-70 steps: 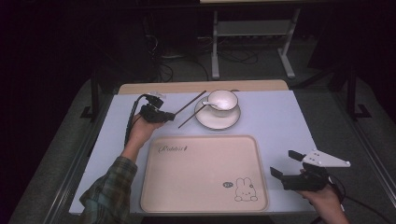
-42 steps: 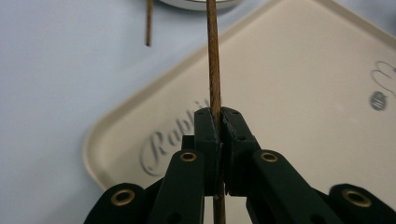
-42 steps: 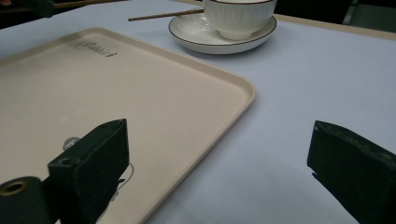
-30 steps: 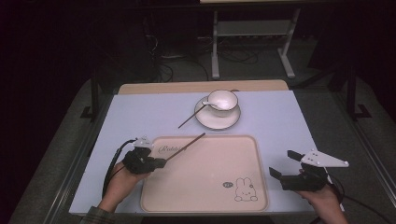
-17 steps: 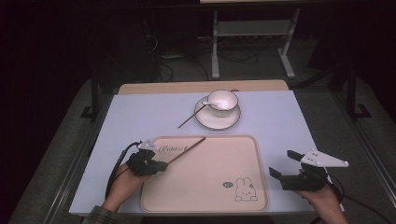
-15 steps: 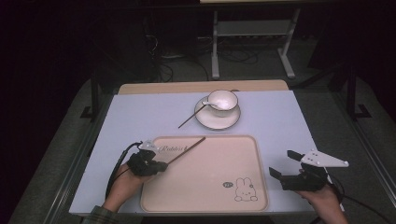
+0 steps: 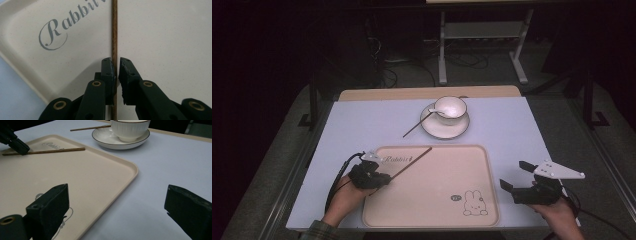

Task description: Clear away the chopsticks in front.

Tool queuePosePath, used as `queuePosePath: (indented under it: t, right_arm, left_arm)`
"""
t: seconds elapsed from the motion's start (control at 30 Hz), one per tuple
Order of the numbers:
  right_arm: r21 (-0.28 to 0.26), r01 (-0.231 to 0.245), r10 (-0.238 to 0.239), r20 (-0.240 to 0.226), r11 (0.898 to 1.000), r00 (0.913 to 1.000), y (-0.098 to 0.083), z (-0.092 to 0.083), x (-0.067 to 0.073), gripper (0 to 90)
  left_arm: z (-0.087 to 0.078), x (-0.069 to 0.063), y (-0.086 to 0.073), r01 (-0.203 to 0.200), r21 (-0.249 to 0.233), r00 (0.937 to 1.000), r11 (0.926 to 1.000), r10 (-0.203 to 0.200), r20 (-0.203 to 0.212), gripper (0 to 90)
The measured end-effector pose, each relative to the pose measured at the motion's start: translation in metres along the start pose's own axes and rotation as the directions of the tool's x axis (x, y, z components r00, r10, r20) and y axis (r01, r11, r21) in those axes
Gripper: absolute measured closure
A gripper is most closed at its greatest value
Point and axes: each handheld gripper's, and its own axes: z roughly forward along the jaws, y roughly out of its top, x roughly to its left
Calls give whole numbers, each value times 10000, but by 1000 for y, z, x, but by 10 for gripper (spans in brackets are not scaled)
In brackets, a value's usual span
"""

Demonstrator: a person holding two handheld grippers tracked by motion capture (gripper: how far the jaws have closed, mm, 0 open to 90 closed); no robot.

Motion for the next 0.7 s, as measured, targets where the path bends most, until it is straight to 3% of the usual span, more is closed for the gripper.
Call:
queuePosePath:
  t: [0.13, 0.2, 0.37, 0.47, 0.7]
  right_arm:
    - [-10, -58, 58, 11, 10000, 10000, 0, 0, -1, 50]
    - [3, -67, 67, 3, 10000, 10000, 0, 1, -1, 50]
    - [37, -90, 90, -14, 10000, 10000, 0, 1, 0, 50]
    - [14, -143, 143, 1, 9999, 9999, -1, 1, -2, 50]
    - [-25, -165, 165, -22, 9999, 9999, -2, 0, -3, 50]
  left_arm:
    - [-4, 6, 14, 40, -358, 9999, 9994, -34, 154, 644]
    - [-2, 10, 27, -54, -252, 9997, 9997, 60, 230, 453]
    - [2, 17, 57, -581, -357, 9981, 9977, 589, 205, 211]
    - [4, 23, 78, -941, -462, 9955, 9945, 943, 23, 156]
    - [14, 39, 125, -1500, -1055, 9887, 9830, 1487, -202, 154]
